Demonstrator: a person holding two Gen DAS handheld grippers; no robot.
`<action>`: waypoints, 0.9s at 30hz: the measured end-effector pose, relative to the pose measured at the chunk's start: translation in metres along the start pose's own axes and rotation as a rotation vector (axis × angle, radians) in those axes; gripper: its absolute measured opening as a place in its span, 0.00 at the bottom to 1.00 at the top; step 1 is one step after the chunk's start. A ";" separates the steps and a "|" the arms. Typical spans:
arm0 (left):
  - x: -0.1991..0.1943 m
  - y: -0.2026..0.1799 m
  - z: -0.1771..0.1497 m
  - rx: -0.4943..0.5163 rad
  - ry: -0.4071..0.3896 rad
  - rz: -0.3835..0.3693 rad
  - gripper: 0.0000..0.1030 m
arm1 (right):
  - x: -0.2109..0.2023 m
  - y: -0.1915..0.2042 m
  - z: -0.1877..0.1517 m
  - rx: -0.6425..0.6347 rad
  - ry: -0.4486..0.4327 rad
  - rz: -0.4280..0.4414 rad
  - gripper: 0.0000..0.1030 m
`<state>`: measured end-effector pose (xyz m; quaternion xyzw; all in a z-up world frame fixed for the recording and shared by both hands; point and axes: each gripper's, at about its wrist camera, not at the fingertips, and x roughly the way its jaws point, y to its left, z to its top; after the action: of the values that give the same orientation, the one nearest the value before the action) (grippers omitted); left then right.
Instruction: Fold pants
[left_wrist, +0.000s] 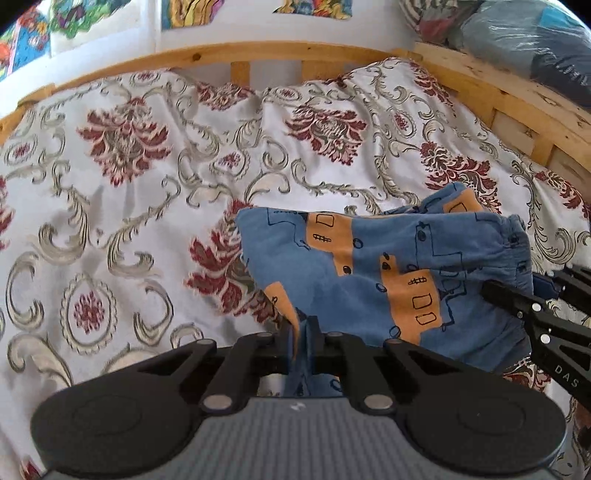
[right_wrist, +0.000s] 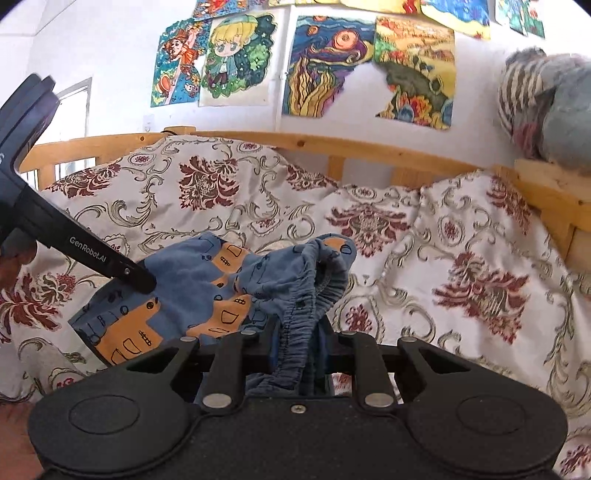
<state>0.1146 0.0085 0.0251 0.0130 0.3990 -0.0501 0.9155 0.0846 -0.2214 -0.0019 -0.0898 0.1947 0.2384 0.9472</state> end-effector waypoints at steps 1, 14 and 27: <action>0.000 -0.001 0.002 0.015 -0.005 0.003 0.07 | 0.001 0.000 0.001 -0.009 -0.008 -0.003 0.20; 0.015 0.011 0.050 0.068 -0.104 0.026 0.07 | 0.038 -0.012 0.048 -0.093 -0.091 -0.020 0.20; 0.105 0.060 0.075 -0.100 -0.029 -0.009 0.07 | 0.148 -0.033 0.061 -0.052 0.081 -0.015 0.20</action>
<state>0.2461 0.0550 -0.0020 -0.0351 0.3879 -0.0344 0.9204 0.2403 -0.1720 -0.0051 -0.1255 0.2257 0.2324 0.9377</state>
